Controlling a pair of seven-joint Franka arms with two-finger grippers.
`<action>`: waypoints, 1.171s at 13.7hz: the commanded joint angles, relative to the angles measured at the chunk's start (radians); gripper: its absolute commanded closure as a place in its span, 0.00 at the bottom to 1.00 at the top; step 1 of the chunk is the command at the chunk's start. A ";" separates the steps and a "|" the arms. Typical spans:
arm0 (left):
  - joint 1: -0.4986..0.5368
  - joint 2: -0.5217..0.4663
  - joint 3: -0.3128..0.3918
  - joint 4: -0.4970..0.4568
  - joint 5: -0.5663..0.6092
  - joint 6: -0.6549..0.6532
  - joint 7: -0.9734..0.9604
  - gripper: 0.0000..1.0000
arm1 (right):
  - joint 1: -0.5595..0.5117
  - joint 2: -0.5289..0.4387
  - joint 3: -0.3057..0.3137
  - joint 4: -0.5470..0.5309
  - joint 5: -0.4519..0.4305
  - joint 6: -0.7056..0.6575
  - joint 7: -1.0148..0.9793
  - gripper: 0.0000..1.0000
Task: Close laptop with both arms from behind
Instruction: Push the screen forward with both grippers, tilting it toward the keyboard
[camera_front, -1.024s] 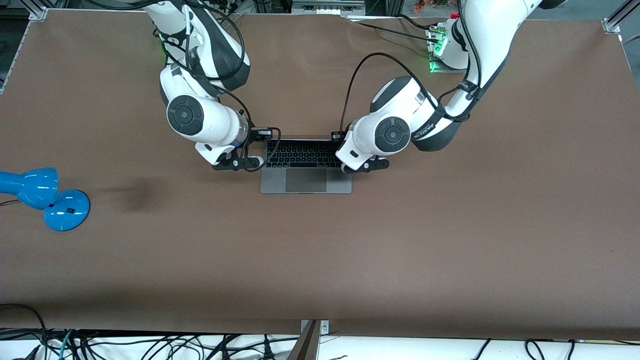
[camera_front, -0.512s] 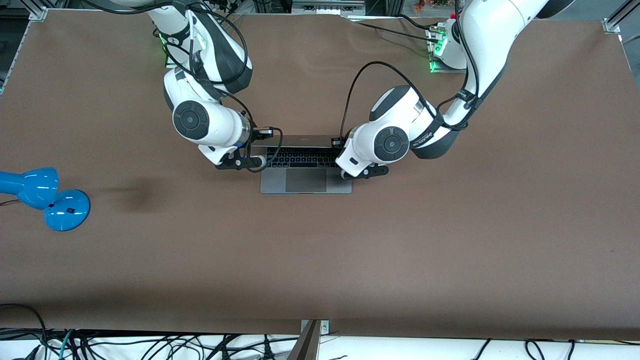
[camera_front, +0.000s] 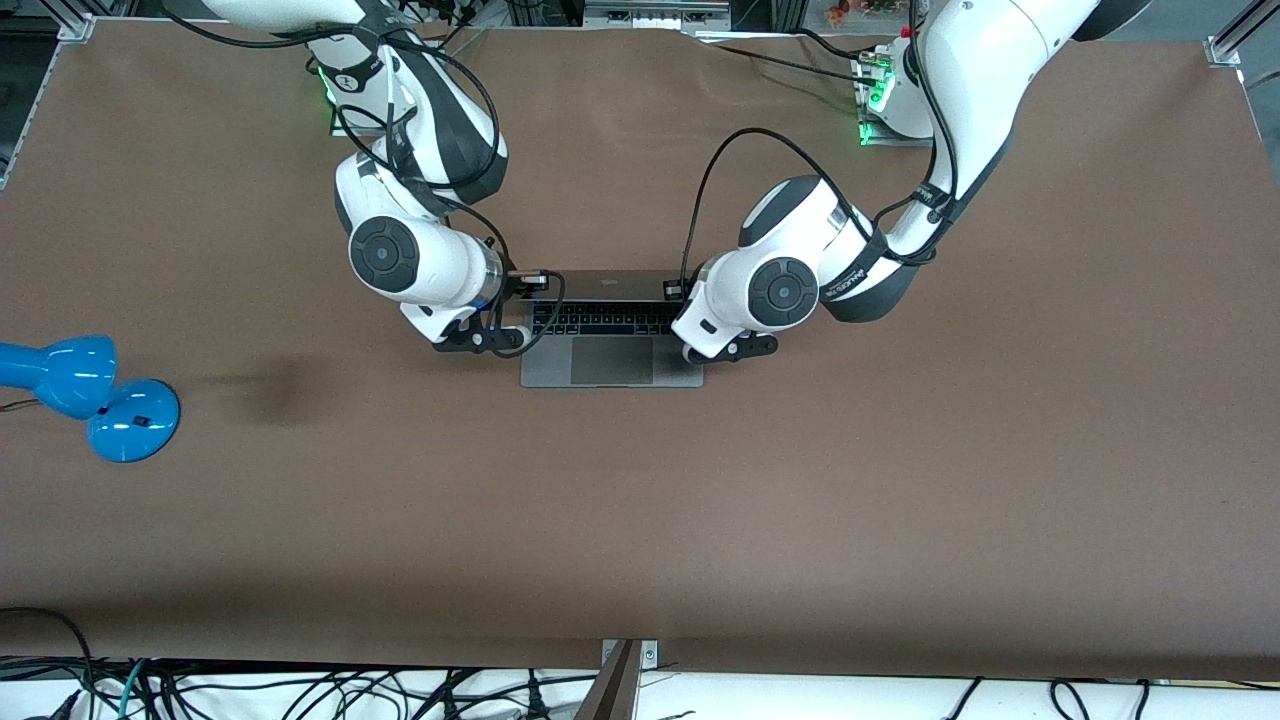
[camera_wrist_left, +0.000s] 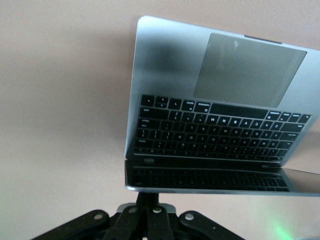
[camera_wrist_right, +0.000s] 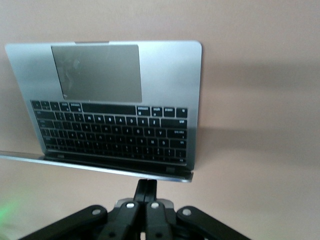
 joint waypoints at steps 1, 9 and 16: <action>-0.006 0.034 0.000 0.033 0.036 0.007 0.004 1.00 | 0.003 0.004 -0.019 -0.010 0.004 0.037 -0.049 1.00; -0.008 0.066 0.003 0.038 0.066 0.047 0.002 1.00 | 0.003 0.056 -0.034 -0.003 0.004 0.120 -0.092 1.00; -0.049 0.132 0.049 0.087 0.074 0.073 0.002 1.00 | 0.006 0.110 -0.034 0.004 0.002 0.181 -0.094 1.00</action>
